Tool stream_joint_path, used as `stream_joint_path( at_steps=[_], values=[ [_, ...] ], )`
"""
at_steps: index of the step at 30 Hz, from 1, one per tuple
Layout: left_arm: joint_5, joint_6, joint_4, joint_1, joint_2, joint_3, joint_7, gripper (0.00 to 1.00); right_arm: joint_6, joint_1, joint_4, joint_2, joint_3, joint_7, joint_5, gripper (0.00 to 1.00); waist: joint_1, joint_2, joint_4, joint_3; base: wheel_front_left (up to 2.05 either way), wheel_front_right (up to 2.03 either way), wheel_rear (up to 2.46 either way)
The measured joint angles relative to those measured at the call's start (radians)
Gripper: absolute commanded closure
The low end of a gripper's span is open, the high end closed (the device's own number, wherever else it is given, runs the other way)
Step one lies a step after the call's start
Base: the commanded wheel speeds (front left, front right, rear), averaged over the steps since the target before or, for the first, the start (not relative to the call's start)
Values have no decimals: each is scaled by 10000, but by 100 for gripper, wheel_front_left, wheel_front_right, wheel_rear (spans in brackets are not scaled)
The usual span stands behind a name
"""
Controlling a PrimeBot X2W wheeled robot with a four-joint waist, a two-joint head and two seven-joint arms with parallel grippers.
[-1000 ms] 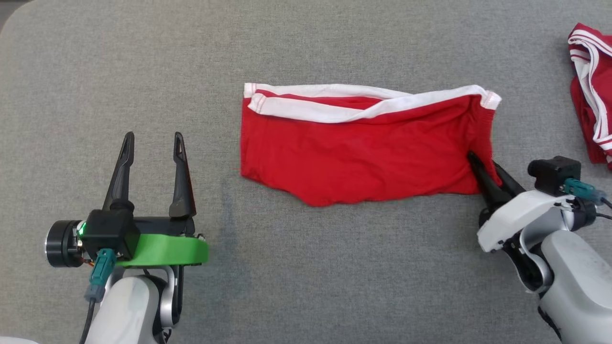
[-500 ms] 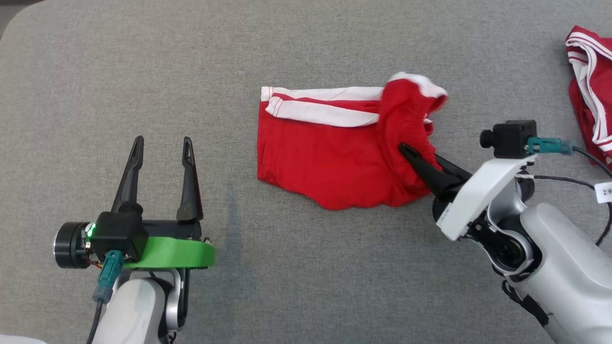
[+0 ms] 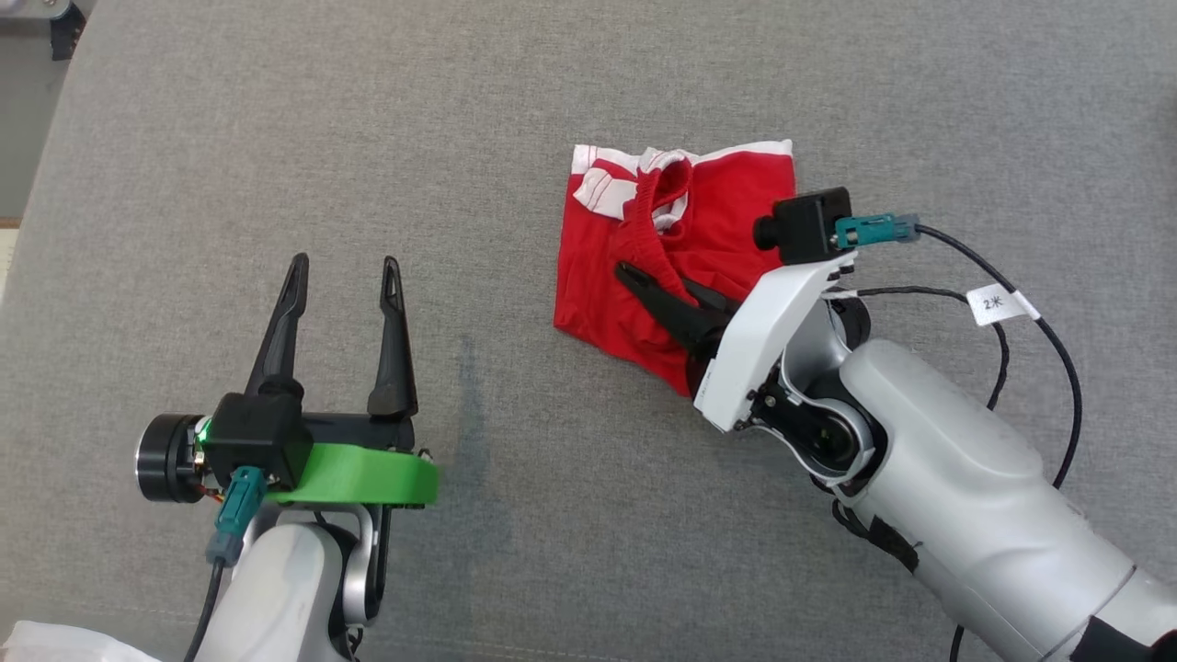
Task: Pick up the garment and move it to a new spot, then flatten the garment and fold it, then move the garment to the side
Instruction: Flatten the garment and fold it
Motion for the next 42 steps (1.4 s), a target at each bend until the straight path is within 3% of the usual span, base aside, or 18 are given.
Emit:
stream_joint_path(
  at_steps=[1, 2, 10, 14, 22, 28, 35, 42],
  values=[
    [0, -17, 17, -1, -17, -2, 0, 0, 2, -114, 186, 36, 198, -176, -86, 60, 0, 0, 50, 15, 0, 0, 0],
    [0, -29, 25, -1, -33, 0, 0, 0, 0, -189, 334, 52, 326, -349, -132, 0, 0, 0, 84, 26, 0, 0, 0],
    [50, -40, 65, 10, -119, 82, -2, 0, 2, -613, 614, -378, 1841, -3471, -1475, 0, 0, 0, 47, -39, 0, 0, 0],
    [92, -42, 73, 49, -96, 169, -2, 0, 2, -586, 489, -763, 1703, -4077, -1971, 0, 0, 0, -132, -140, 0, 0, 0],
    [173, 25, 59, 231, 173, 362, -12, 0, 2, 1337, -1480, -1369, -1638, -4134, -3682, 0, 0, 0, -646, -363, 0, 0, 0],
    [173, 109, -52, 404, 393, 533, 4, 0, 4, 3368, -2692, -1384, -4126, -4136, -4702, 0, 0, 0, -1127, -581, 0, 0, 0],
    [102, 205, -63, 943, 702, 754, 4, 0, 2, 5239, -3526, -1076, -5825, -4136, -5626, 0, 0, 0, -1601, -1051, 0, 0, 0],
    [-46, 207, 69, 1532, 803, 803, 2, 0, 4, 6407, -3898, -803, -6468, -4136, -6140, 0, 0, 0, -1961, -1621, 0, 0, 0]
  ],
)
